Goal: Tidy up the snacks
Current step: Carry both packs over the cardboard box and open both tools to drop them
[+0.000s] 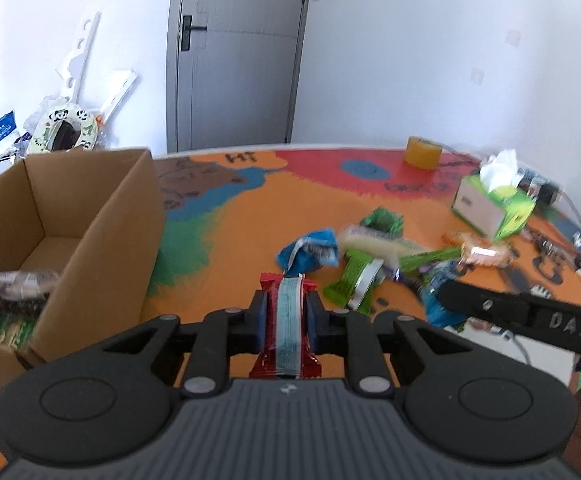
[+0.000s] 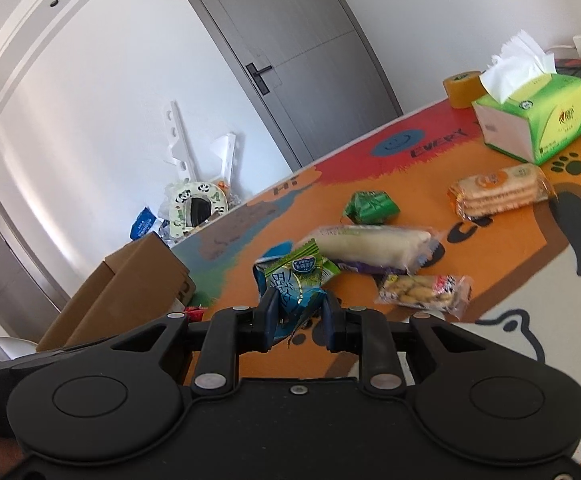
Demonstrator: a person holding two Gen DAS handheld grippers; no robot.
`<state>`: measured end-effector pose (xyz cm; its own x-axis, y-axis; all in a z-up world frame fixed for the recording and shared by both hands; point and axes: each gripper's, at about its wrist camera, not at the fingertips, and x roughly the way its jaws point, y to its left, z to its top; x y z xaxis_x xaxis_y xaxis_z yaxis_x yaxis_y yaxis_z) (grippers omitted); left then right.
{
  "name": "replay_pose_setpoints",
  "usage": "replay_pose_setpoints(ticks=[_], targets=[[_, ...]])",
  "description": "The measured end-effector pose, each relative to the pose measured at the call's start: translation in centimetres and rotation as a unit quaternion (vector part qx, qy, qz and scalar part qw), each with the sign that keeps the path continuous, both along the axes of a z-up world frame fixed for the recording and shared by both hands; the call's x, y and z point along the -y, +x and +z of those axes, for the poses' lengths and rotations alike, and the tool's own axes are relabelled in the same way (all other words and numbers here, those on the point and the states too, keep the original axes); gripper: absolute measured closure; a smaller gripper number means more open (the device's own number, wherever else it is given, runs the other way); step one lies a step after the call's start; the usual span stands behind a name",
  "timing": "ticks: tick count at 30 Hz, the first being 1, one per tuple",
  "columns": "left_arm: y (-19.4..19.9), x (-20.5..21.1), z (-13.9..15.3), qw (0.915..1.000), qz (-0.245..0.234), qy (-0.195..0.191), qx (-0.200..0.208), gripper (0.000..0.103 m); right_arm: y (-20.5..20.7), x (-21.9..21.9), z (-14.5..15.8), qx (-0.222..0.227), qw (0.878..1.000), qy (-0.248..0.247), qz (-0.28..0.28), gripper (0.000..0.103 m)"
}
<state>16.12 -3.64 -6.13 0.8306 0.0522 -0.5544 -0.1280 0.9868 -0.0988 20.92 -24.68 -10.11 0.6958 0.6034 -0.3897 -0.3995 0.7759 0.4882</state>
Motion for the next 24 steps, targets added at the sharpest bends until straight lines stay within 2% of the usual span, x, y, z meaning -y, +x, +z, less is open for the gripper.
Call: replay_pose_setpoints(ticks=[15, 24], targets=[[-2.3, -3.2, 4.6, 0.9978, 0.015, -0.010, 0.063, 0.084, -0.5, -3.7, 4.4, 0.053, 0.998, -0.010, 0.021, 0.079], [-3.5, -6.1, 6.3, 0.9957, 0.035, -0.014, 0.085, 0.084, -0.4, -7.0, 6.0, 0.071, 0.996, -0.012, 0.046, 0.079]])
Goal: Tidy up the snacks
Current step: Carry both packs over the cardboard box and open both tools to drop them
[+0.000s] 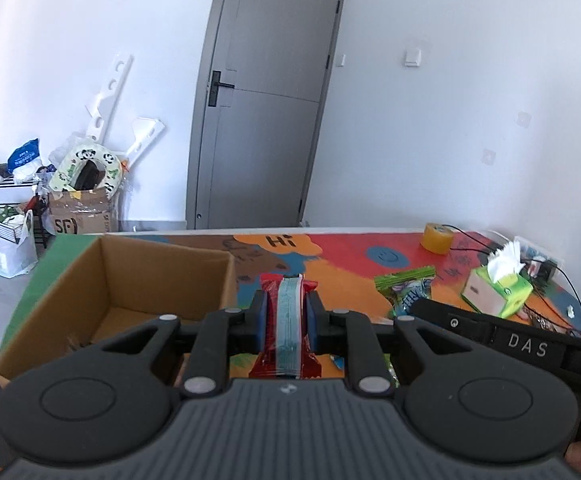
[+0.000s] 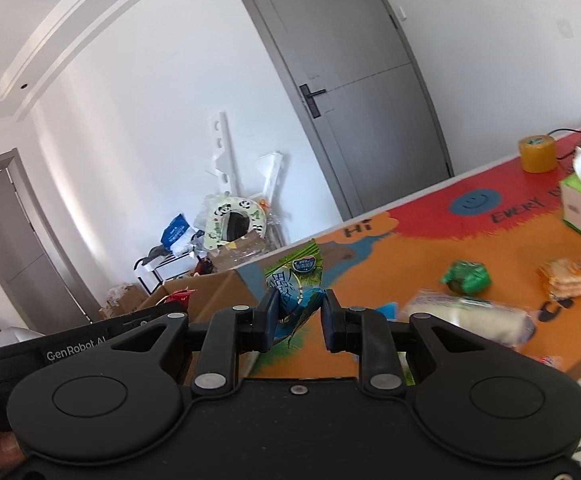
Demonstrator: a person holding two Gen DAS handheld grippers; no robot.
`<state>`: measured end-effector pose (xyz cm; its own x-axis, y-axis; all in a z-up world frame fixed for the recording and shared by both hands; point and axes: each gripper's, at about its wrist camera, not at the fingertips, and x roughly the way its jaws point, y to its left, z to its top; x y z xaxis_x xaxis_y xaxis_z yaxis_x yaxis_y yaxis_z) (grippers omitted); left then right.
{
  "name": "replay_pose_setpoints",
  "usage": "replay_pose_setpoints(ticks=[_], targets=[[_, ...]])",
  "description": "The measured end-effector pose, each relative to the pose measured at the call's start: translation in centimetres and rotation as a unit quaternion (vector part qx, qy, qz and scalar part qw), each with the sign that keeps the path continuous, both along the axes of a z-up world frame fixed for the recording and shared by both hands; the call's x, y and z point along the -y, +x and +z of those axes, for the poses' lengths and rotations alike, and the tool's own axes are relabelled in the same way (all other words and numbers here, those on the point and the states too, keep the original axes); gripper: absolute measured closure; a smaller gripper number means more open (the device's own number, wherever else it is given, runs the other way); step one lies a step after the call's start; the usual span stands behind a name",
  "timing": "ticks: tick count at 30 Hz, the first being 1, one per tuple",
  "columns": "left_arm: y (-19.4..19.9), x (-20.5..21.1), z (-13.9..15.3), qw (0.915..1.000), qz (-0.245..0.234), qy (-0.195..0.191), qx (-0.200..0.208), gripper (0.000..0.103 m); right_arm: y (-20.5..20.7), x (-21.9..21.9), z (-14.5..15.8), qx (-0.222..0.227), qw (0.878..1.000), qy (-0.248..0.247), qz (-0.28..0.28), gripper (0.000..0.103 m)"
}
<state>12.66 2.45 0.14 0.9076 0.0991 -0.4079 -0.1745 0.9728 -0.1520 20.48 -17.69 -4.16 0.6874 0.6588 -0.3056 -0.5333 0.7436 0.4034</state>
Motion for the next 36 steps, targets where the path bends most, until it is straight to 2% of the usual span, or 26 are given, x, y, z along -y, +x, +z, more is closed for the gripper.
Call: replay_pose_setpoints(ticks=[13, 28, 31, 33, 34, 35, 36], targets=[[-0.1, -4.9, -0.3, 0.9992, 0.035, -0.016, 0.006, 0.084, 0.3, -4.9, 1.1, 0.011, 0.999, -0.012, 0.032, 0.079], [0.6, -9.9, -1.6, 0.9959, 0.072, -0.052, -0.020, 0.084, 0.7, -10.4, 1.8, 0.008, 0.997, -0.031, 0.076, 0.079], [0.0, -10.3, -1.2, 0.9950, 0.077, -0.061, -0.017, 0.079, 0.8, -11.4, 2.0, 0.011, 0.996, -0.034, 0.079, 0.079], [-0.4, -10.4, -1.0, 0.9950, 0.078, -0.061, -0.014, 0.068, 0.9, -11.9, 2.3, 0.013, 0.996, -0.027, 0.085, 0.078], [-0.5, -10.4, -1.0, 0.9945, 0.082, -0.062, -0.018, 0.065, 1.1, -12.1, 2.3, 0.010, 0.996, -0.023, 0.086, 0.076], [-0.7, -10.4, -0.9, 0.9939, 0.088, -0.063, -0.018, 0.061, 1.2, -12.3, 2.4, 0.009, 0.996, -0.020, 0.084, 0.071], [-0.9, -10.3, -0.9, 0.9938, 0.092, -0.060, -0.017, 0.056, 1.2, -12.3, 2.4, 0.010, 0.996, -0.020, 0.085, 0.060]])
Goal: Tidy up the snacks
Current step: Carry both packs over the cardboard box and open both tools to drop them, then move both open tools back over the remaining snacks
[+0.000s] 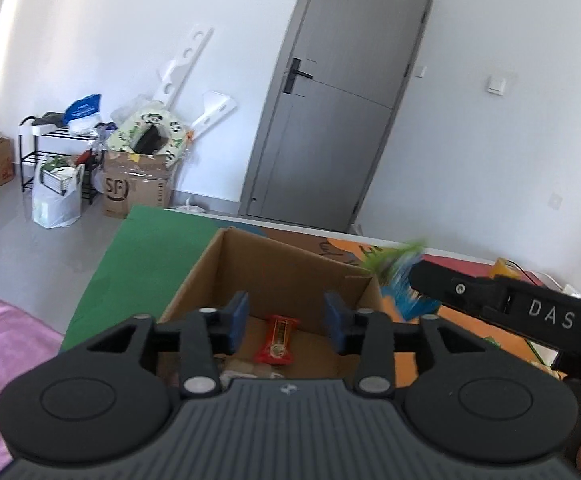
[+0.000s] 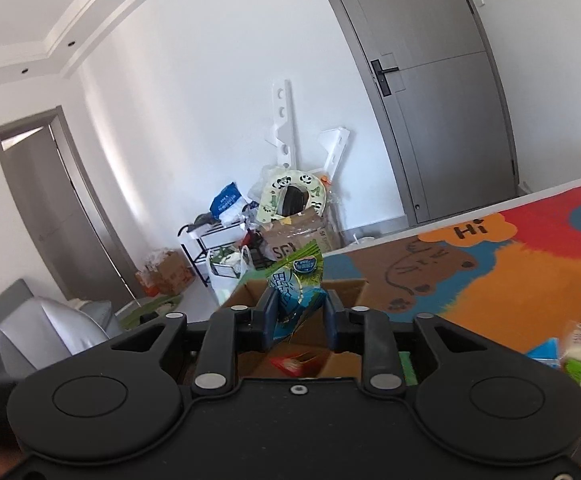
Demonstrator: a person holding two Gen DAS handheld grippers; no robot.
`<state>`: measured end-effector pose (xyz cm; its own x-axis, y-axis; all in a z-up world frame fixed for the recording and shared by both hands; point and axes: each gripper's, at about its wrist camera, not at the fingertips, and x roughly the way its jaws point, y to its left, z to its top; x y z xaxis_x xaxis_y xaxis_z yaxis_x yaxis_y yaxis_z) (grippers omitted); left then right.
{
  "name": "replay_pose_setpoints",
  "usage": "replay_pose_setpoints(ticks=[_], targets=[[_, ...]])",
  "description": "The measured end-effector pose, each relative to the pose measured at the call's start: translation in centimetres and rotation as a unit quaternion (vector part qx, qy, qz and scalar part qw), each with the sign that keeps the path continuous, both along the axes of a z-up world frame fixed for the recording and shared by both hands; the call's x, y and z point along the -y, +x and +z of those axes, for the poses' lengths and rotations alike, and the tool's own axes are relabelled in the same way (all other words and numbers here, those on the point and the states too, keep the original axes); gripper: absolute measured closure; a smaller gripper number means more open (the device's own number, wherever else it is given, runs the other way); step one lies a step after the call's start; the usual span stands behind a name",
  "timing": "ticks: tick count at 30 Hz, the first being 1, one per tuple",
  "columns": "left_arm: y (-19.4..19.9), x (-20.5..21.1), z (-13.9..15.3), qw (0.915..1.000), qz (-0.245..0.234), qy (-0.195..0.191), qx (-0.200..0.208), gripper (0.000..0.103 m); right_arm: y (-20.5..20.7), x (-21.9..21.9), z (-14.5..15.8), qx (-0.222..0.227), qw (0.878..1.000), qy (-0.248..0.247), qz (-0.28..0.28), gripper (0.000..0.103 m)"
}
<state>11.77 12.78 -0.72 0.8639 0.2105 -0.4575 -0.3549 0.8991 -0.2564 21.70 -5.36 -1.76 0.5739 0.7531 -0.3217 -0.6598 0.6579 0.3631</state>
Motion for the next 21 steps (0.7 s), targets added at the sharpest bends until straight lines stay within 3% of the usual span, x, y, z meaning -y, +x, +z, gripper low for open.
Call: replay_pose_setpoints(ticks=[2, 3, 5, 8, 12, 19, 21], targets=[[-0.2, 0.3, 0.1, 0.9999, 0.002, 0.012, -0.004, 0.044, -0.3, 0.4, 0.0, -0.002, 1.000, 0.000, -0.001, 0.051], [0.0, 0.5, 0.2, 0.9998, 0.004, 0.015, -0.008, 0.035, -0.4, 0.7, -0.1, -0.004, 1.000, 0.002, -0.003, 0.049], [-0.1, 0.9, 0.2, 0.9997, 0.008, 0.018, -0.012, 0.028, -0.4, 1.7, -0.3, -0.012, 1.000, 0.005, -0.011, 0.047], [0.0, 1.4, 0.2, 0.9997, 0.009, 0.016, -0.016, 0.025, -0.4, 3.4, -0.5, -0.023, 0.999, 0.011, -0.025, 0.043], [0.3, 2.8, 0.4, 0.9994, 0.007, 0.019, -0.028, 0.023, -0.5, 6.0, -0.8, -0.029, 0.999, 0.014, -0.043, 0.029], [0.6, 5.7, 1.3, 0.9988, -0.011, 0.037, -0.029, 0.019, -1.1, 9.8, -0.8, -0.032, 0.998, -0.003, -0.056, 0.022], [0.6, 6.5, 1.3, 0.9987, -0.015, 0.040, -0.028, 0.019, -1.4, 11.2, -0.8, -0.025, 0.997, -0.004, -0.067, 0.011]])
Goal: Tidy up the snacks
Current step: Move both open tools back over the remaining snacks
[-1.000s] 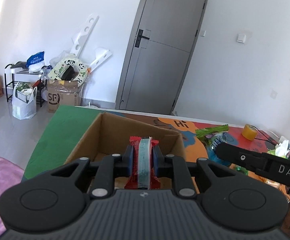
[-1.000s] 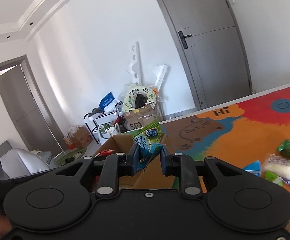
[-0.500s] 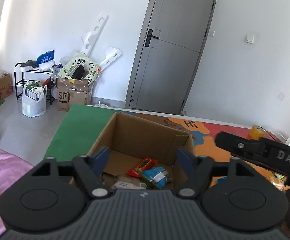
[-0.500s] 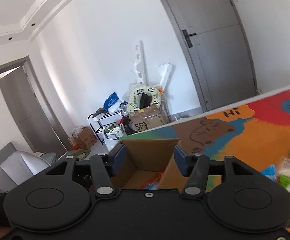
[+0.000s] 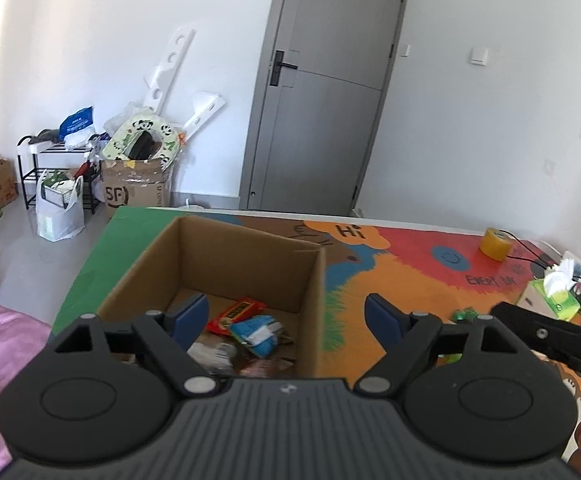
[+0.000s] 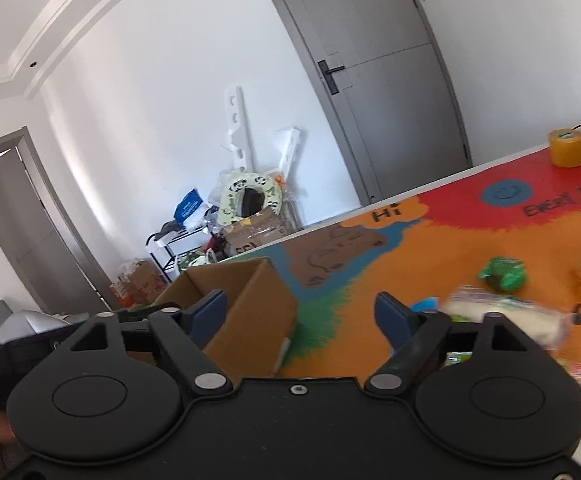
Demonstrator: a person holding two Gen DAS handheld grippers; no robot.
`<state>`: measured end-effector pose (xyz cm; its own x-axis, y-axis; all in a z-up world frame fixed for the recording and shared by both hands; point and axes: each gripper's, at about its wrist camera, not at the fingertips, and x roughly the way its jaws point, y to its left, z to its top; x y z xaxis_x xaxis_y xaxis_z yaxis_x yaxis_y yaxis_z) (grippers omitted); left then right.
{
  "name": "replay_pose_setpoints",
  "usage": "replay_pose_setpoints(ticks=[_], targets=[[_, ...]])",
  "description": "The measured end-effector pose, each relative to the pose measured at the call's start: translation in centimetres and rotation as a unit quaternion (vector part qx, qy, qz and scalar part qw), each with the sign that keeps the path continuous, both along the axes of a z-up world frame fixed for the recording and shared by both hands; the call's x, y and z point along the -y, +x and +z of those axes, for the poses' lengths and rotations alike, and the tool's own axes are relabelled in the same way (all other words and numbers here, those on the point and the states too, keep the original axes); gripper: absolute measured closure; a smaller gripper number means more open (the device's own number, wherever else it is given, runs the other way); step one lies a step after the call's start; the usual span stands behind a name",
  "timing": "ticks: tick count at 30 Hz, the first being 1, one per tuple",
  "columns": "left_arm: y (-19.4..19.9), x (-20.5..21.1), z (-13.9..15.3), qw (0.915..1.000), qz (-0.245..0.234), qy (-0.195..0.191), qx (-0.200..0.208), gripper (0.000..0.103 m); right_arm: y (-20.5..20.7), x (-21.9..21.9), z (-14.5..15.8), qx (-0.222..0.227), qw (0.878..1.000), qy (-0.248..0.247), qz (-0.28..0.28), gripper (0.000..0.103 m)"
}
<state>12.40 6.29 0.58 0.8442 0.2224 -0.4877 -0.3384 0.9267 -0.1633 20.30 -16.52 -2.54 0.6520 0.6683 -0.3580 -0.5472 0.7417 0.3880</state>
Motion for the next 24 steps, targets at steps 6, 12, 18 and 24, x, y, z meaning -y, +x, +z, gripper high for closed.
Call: replay_pose_setpoints(ticks=[6, 12, 18, 24], targets=[[0.0, 2.6, -0.6, 0.9998, -0.018, 0.007, -0.004, 0.018, -0.1, 3.8, -0.7, -0.001, 0.999, 0.007, -0.040, 0.006], [0.1, 5.0, -1.0, 0.9990, -0.044, 0.006, -0.007, 0.017, -0.6, 7.0, -1.6, 0.001, 0.998, 0.000, -0.066, 0.001], [1.0, 7.3, -1.1, 0.9981, -0.062, 0.000, 0.000, 0.017, -0.7, 9.9, -2.1, 0.001, 0.996, -0.008, -0.090, 0.001], [2.7, 10.0, -1.6, 0.9958, -0.091, 0.005, -0.004, 0.017, -0.6, 12.5, -2.4, 0.010, 0.994, -0.020, -0.105, 0.001]])
